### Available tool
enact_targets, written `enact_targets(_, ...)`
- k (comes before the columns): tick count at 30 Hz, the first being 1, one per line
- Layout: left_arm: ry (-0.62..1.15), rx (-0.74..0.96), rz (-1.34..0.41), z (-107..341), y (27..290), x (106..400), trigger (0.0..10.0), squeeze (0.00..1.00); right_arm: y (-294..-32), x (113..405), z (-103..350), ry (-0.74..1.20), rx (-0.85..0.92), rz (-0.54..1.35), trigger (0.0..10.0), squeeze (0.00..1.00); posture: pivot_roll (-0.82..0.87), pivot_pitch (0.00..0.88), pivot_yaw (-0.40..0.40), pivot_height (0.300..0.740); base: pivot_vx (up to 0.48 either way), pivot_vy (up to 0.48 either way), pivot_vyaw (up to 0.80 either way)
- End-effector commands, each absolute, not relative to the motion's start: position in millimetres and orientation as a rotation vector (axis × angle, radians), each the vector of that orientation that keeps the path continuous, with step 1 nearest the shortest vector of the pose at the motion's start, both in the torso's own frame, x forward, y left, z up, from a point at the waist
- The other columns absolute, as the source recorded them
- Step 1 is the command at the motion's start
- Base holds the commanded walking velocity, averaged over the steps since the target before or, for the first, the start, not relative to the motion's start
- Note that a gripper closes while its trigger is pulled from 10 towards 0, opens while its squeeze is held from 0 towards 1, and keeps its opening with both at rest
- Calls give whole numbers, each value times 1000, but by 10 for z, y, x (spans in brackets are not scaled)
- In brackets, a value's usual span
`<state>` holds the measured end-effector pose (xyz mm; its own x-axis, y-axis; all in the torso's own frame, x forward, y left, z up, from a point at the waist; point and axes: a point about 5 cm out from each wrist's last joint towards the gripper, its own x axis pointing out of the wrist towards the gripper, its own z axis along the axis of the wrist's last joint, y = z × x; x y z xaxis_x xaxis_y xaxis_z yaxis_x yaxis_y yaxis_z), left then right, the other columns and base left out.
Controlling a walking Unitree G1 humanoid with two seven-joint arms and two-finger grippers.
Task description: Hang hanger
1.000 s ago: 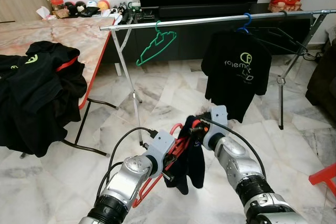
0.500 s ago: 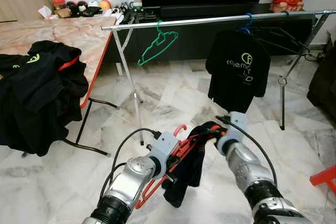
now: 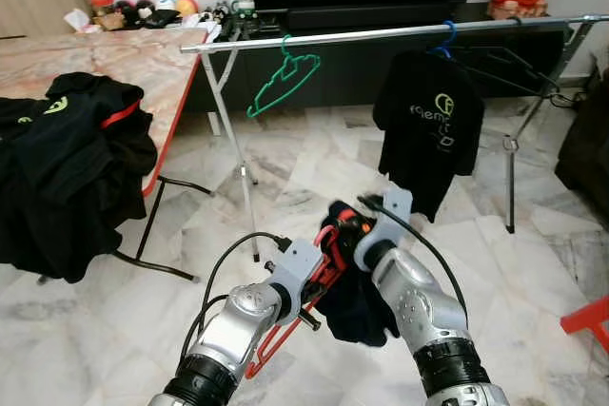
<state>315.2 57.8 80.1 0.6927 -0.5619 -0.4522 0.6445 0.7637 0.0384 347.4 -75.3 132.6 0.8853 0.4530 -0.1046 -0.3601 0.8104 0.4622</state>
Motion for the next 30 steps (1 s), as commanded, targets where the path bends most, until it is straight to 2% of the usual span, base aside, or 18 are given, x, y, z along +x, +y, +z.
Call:
enact_targets(1, 431, 197, -678, 807, 571, 3162, 10000, 0, -761, 3460, 1338, 203, 455, 437, 10000, 0, 23, 68, 51, 740, 0, 0, 0)
enact_targets(3, 427, 195, -677, 813, 566, 3166, 10000, 0, -820, 3479, 1285, 214, 455, 410, 10000, 0, 24, 67, 51, 740, 0, 0, 0)
enact_targets(8, 419, 193, -666, 838, 595, 3186, 10000, 0, -1381, 3558, 955, 309, 378, 94, 10000, 0, 30, 65, 46, 740, 0, 0, 0)
enact_targets(10, 421, 195, -665, 834, 606, 3184, 10000, 0, -1506, 3542, 906, 325, 366, 44, 10000, 0, 28, 65, 48, 740, 0, 0, 0)
enact_targets(14, 423, 197, -664, 827, 614, 3178, 10000, 0, -1580, 3517, 874, 338, 372, 28, 10000, 0, 29, 67, 49, 740, 0, 0, 0)
enact_targets(15, 424, 198, -664, 826, 616, 3176, 10000, 0, -1578, 3508, 878, 340, 375, 31, 10000, 0, 29, 67, 49, 740, 0, 0, 0)
enact_targets(18, 426, 199, -666, 822, 614, 3173, 10000, 0, -1226, 3427, 1054, 304, 417, 285, 10000, 0, 27, 69, 52, 740, 0, 0, 0)
enact_targets(24, 424, 194, -683, 827, 580, 3166, 10000, 0, -882, 3323, 1250, 252, 460, 487, 10000, 0, 27, 69, 53, 740, 0, 0, 0)
enact_targets(27, 422, 190, -699, 829, 556, 3157, 10000, 0, -748, 3279, 1352, 184, 408, 605, 10000, 0, 26, 69, 55, 740, 0, 0, 0)
enact_targets(30, 424, 184, -727, 825, 527, 3131, 10000, 0, -758, 3271, 1386, 149, 329, 642, 10000, 0, 25, 68, 54, 740, 0, 0, 0)
